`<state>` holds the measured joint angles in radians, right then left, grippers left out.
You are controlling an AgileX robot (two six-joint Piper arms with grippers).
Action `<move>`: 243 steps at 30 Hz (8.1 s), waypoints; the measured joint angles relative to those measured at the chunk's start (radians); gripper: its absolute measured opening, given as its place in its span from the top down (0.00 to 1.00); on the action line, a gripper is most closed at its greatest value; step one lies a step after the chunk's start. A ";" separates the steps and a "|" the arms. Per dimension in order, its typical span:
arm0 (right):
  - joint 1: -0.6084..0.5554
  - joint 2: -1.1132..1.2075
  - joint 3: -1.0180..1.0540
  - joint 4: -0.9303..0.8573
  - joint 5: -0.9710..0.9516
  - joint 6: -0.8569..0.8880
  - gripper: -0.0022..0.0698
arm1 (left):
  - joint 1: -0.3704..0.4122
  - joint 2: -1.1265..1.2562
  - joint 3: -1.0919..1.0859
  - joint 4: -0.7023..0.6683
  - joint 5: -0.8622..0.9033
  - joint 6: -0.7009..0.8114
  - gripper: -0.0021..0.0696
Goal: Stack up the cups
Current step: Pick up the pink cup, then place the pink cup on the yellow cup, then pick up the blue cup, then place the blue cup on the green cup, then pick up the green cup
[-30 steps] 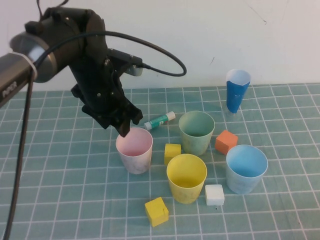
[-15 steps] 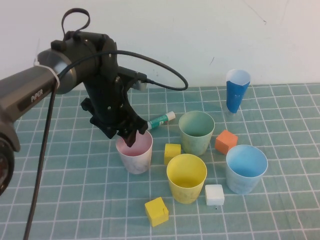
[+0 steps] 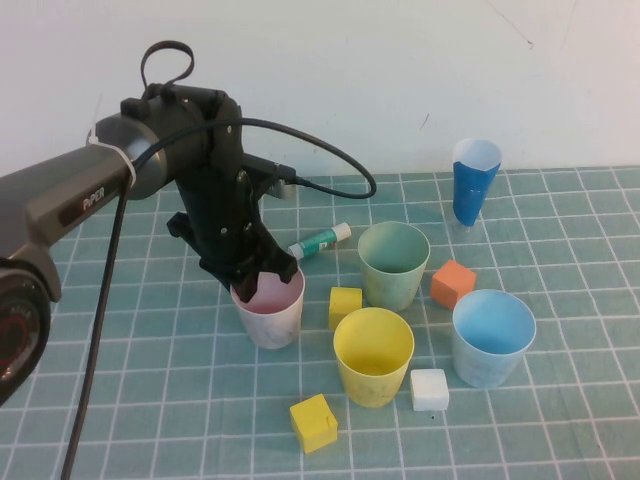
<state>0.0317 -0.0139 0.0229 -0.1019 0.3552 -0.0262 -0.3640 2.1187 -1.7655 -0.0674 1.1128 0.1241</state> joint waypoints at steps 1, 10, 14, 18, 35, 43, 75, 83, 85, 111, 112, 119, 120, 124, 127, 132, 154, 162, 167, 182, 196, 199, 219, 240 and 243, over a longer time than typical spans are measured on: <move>0.000 0.000 0.000 0.000 0.000 0.000 0.75 | 0.000 -0.004 0.000 0.003 0.008 0.002 0.96; 0.000 0.000 0.004 0.420 -0.025 0.177 0.75 | 0.000 -0.213 0.000 0.032 0.070 0.021 0.96; 0.000 0.000 0.006 0.533 -0.140 0.184 0.75 | 0.000 -0.366 0.000 0.022 0.102 0.041 0.96; 0.000 0.000 0.006 0.551 -0.263 0.127 0.75 | 0.000 -0.478 0.000 -0.034 0.129 0.069 0.96; 0.000 0.000 -0.073 0.651 -0.003 -0.099 0.78 | -0.276 -0.384 0.074 -0.013 0.101 0.157 0.96; 0.000 0.000 -0.120 0.661 0.078 -0.147 0.80 | -0.325 -0.248 0.074 0.056 0.022 0.152 0.96; 0.000 0.057 -0.138 0.714 0.155 -0.227 0.81 | -0.325 -0.244 0.074 0.105 -0.044 0.066 0.56; 0.000 0.467 -0.451 0.738 0.236 -0.584 0.81 | -0.296 -0.421 0.078 0.161 -0.068 0.023 0.89; 0.000 0.598 -0.558 0.732 0.280 -0.656 0.81 | -0.267 -0.471 0.101 0.136 -0.102 0.018 0.93; 0.261 1.702 -1.459 0.156 0.870 -0.471 0.97 | -0.172 -1.181 0.878 0.061 -0.419 -0.039 0.97; 0.261 1.717 -1.459 0.166 0.870 -0.476 0.96 | -0.172 -1.185 0.878 0.067 -0.414 -0.050 0.97; 0.263 1.781 -1.459 0.232 0.788 -0.489 0.69 | -0.172 -1.194 0.889 0.104 -0.402 -0.077 0.97; 0.263 1.788 -1.459 0.242 0.784 -0.494 0.66 | -0.172 -1.194 0.889 0.104 -0.402 -0.079 0.97; 0.273 1.812 -1.486 0.283 0.788 -0.517 0.61 | -0.172 -1.194 0.889 0.108 -0.400 -0.081 0.97; 0.300 1.817 -1.519 0.256 0.794 -0.522 0.63 | -0.172 -1.194 0.889 0.108 -0.400 -0.081 0.97; 0.333 1.823 -1.571 0.230 0.779 -0.541 0.71 | -0.172 -1.194 0.889 0.115 -0.400 -0.081 0.97; 0.334 1.983 -1.578 0.133 0.752 -0.313 0.37 | -0.172 -1.194 0.889 0.122 -0.383 -0.083 0.97; 0.334 2.038 -1.578 0.224 0.730 -0.353 0.71 | -0.172 -1.194 0.889 0.128 -0.363 -0.081 0.97; 0.334 2.038 -1.613 0.224 0.758 -0.354 0.93 | -0.172 -1.194 0.889 0.144 -0.356 -0.081 0.97; 0.334 1.973 -2.127 0.194 0.882 -0.355 0.95 | -0.172 -1.194 0.889 0.145 -0.343 -0.081 0.97; 0.367 2.180 -2.147 0.276 0.873 -0.362 0.95 | -0.172 -1.195 0.889 0.145 -0.352 -0.077 0.97; 0.371 2.197 -2.147 0.285 0.854 -0.362 0.95 | -0.172 -1.195 0.889 0.145 -0.352 -0.077 0.97; 0.367 2.231 -2.147 0.205 0.823 -0.256 0.46 | -0.172 -1.195 0.889 0.145 -0.348 -0.079 0.97; 0.367 2.371 -2.150 0.330 0.809 -0.249 0.86 | -0.172 -1.195 0.897 0.147 -0.343 -0.077 0.97; 0.367 2.339 -2.181 0.323 0.814 -0.249 0.90 | -0.172 -1.195 0.897 0.147 -0.343 -0.077 0.97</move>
<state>0.3991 2.3255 -2.1577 0.2206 1.1691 -0.2753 -0.5361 0.9237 -0.8683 0.0801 0.7694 0.0471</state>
